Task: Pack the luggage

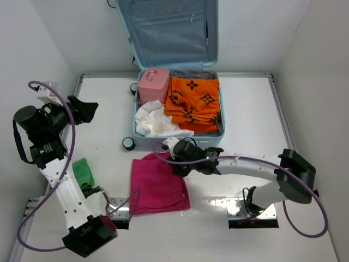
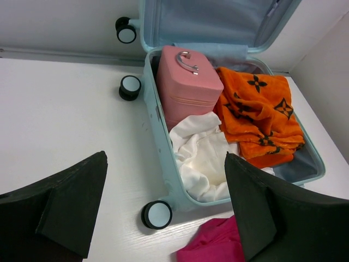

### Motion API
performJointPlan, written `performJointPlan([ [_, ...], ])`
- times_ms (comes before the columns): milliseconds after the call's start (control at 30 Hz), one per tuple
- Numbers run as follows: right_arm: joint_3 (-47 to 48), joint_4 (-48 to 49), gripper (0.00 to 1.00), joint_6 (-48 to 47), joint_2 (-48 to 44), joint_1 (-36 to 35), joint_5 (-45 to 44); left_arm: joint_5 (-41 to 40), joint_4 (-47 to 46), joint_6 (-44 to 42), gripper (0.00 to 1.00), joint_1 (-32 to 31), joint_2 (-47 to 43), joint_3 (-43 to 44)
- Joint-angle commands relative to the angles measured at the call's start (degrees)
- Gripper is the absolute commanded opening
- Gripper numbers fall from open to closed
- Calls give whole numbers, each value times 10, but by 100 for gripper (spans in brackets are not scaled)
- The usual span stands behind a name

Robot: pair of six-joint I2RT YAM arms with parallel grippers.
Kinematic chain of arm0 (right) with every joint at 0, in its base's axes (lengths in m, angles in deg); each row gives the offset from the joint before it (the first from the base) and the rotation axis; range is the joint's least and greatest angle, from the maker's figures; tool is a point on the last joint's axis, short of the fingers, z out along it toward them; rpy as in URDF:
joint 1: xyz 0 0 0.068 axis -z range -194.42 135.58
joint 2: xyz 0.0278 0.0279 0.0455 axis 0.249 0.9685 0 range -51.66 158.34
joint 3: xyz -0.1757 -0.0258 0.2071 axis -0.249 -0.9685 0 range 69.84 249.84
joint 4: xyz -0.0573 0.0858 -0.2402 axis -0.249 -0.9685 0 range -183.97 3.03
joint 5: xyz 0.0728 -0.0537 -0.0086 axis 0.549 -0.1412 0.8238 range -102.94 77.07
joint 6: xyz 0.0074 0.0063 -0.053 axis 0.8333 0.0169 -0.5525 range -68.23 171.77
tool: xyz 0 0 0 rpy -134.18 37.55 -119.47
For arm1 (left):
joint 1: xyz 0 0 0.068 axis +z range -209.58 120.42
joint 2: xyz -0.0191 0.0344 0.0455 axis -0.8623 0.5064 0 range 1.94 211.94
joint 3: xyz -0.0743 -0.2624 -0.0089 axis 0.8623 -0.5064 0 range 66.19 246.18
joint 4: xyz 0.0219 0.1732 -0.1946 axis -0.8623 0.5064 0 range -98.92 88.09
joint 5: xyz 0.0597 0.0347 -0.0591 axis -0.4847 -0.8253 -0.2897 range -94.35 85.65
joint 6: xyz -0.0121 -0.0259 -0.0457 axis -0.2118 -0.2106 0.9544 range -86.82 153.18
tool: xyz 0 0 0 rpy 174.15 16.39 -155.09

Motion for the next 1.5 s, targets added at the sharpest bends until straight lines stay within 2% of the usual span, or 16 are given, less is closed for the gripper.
performJointPlan([
  [0, 67, -7, 0, -135, -24, -11, 7, 11, -34, 10, 89, 1, -6, 1],
  [200, 100, -67, 0, -233, -82, 29, 4, 11, -77, 25, 89, 1, 12, -15],
  [300, 112, -92, 0, -321, -114, 41, 6, 6, -99, 31, 89, -4, 17, -28],
  [433, 175, -140, 0, -392, -126, 69, 13, 6, -118, 32, 89, -4, 17, -46],
  [533, 213, -168, 0, -472, -131, 96, 26, 6, -138, 37, 89, -4, 17, -59],
  [567, 214, -167, 0, -550, -140, 109, 26, 6, -145, 44, 89, -4, 17, -59],
  [667, 218, -168, 0, -643, -141, 139, 40, 6, -163, 56, 89, -4, 23, -72],
  [800, 254, -171, 0, -762, -112, 218, 86, 6, -177, 56, 89, -9, 33, -78],
  [1000, 321, -104, 0, -837, -26, 271, 108, 6, -187, 56, 89, -9, 45, -88],
  [1167, 395, -52, 0, -835, 46, 299, 127, 6, -187, 56, 89, -9, 59, -88],
  [1333, 422, 26, 0, -856, 126, 317, 156, 1, -193, 56, 89, -9, 71, -88],
  [1467, 459, 45, 0, -845, 182, 334, 170, 1, -193, 56, 89, -9, 76, -88],
])
